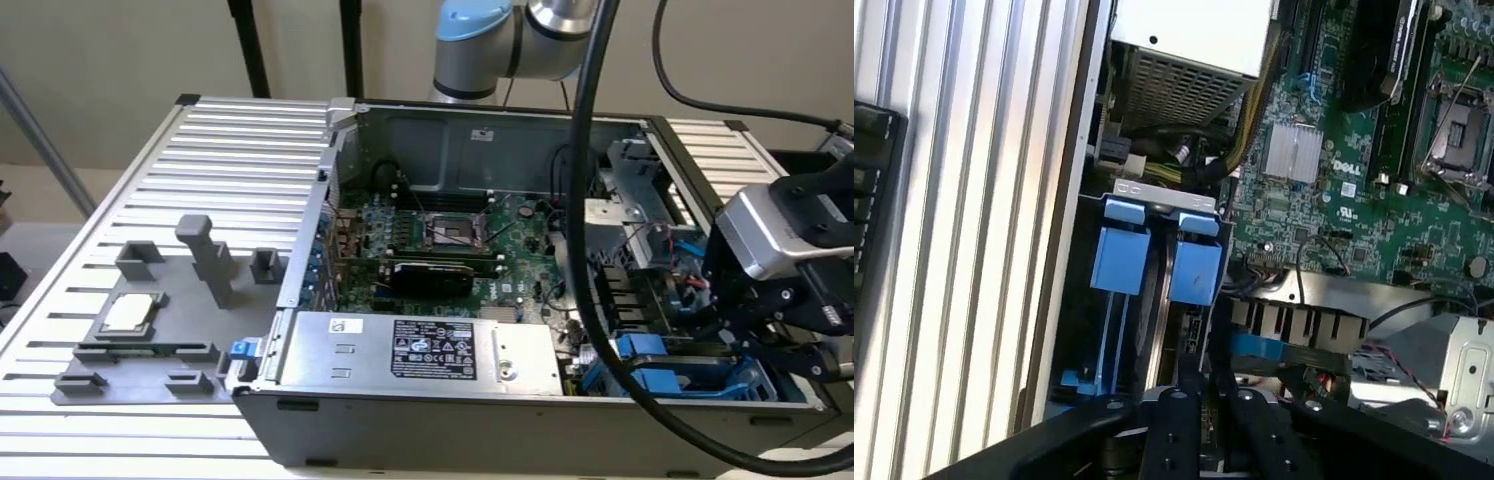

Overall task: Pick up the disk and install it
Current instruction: 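Insert the first disk wire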

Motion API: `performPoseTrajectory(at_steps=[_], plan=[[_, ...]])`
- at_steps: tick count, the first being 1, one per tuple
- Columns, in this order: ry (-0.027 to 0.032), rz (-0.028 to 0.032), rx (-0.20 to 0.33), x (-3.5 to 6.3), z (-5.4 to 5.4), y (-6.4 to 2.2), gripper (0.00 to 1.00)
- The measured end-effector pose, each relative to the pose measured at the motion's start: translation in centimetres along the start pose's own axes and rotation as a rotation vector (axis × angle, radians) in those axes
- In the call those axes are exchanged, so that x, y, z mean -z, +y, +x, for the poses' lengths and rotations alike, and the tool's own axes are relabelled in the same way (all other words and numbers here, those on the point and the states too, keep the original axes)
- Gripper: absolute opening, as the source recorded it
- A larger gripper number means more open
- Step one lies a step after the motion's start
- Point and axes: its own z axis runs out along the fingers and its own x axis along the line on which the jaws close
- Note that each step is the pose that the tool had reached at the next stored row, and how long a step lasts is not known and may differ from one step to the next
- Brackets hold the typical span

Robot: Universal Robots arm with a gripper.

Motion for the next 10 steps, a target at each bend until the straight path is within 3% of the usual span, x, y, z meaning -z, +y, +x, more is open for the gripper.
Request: performPoseTrajectory(at_steps=[8, 10], plan=[[0.0368, 0.0062, -0.053, -0.06, -0.03, 0.00, 0.00], [0.0454, 0.0105, -0.053, -0.12, -0.26, 0.02, 0.00]])
